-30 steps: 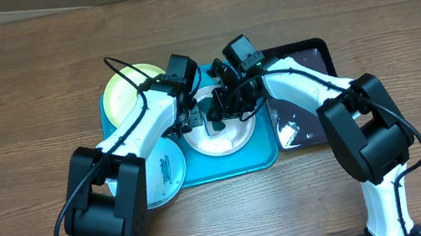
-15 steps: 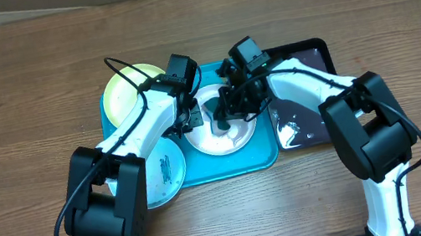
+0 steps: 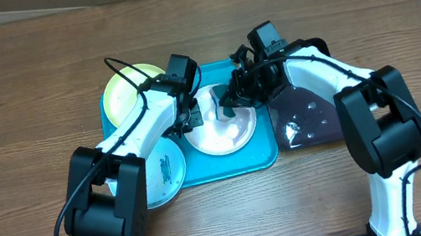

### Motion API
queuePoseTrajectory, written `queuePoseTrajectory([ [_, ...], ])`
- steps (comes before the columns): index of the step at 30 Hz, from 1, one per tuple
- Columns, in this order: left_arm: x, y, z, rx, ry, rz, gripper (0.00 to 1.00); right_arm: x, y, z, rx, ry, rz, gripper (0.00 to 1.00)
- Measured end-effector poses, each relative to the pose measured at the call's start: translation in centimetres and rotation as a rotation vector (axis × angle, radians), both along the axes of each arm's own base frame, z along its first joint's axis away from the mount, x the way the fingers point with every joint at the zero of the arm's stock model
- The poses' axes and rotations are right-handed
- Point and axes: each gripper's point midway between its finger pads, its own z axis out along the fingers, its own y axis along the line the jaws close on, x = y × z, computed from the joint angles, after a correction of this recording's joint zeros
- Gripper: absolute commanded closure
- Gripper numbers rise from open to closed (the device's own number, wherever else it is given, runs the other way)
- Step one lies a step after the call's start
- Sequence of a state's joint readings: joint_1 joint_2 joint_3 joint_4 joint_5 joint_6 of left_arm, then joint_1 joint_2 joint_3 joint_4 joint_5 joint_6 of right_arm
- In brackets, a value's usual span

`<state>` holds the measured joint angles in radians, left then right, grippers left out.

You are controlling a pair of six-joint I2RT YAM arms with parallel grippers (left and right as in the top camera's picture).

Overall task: Clean dirty plates on tray and stack at the side
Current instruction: 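Carry the green sponge with the right gripper into the black tray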

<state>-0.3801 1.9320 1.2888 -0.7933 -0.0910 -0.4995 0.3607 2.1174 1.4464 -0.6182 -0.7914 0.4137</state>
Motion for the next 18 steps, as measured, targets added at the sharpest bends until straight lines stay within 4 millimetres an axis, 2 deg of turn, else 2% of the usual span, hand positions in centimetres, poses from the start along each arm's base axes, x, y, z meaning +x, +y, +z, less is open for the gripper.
queuePoseTrajectory([
  [3, 0.0, 0.0, 0.0, 0.000, 0.000, 0.000, 0.96, -0.5, 0.1, 2.6, 0.032, -0.040, 0.029, 0.96],
  [6, 0.0, 0.0, 0.0, 0.000, 0.000, 0.000, 0.96, -0.6, -0.6, 5.0, 0.036, -0.084, 0.032, 0.96],
  [8, 0.0, 0.0, 0.0, 0.000, 0.000, 0.000, 0.96, -0.2, -2.5, 6.6, 0.012, -0.106, -0.002, 0.96],
  [10, 0.0, 0.0, 0.0, 0.000, 0.000, 0.000, 0.96, 0.5, -5.0, 7.2, -0.035, -0.115, -0.050, 0.96],
  [12, 0.0, 0.0, 0.0, 0.000, 0.000, 0.000, 0.96, 1.0, -8.0, 6.7, -0.105, -0.103, -0.099, 0.96],
  [16, 0.0, 0.0, 0.0, -0.002, 0.000, 0.000, 0.95, 1.4, -14.7, 4.3, -0.317, -0.064, -0.198, 0.96],
  [18, 0.0, 0.0, 0.0, -0.002, 0.000, -0.001, 0.95, 1.7, -16.4, 3.6, -0.400, -0.074, -0.216, 0.96],
])
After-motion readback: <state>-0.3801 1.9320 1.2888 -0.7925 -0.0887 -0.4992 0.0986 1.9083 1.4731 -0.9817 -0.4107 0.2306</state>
